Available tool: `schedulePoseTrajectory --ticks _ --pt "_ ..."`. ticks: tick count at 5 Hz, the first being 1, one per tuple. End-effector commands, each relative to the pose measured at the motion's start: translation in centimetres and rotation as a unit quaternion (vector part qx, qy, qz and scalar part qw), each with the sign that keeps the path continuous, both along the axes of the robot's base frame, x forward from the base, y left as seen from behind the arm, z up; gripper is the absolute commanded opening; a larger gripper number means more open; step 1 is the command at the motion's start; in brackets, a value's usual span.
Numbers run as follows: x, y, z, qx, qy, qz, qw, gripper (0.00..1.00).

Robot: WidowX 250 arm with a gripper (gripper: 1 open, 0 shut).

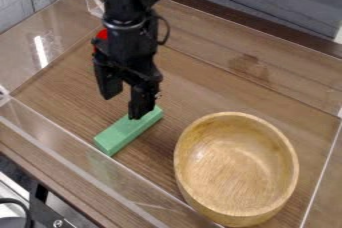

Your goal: Put the green block in the brown bowl

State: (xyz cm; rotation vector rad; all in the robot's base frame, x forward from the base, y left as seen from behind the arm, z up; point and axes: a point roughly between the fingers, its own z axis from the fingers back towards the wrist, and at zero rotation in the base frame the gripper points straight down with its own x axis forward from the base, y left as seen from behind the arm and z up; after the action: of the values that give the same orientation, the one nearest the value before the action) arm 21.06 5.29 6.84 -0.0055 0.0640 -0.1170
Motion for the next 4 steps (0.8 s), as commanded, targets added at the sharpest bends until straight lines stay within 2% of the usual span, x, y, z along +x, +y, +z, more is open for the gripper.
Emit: schedulePoseTrajectory --ticks 1,4 --pt "0.6 0.5 -0.3 0.002 -0.026 0.002 0.9997 1.00" --pt "1.1 0.9 -3.3 -0.004 -0.021 0.015 0.9997 1.00"
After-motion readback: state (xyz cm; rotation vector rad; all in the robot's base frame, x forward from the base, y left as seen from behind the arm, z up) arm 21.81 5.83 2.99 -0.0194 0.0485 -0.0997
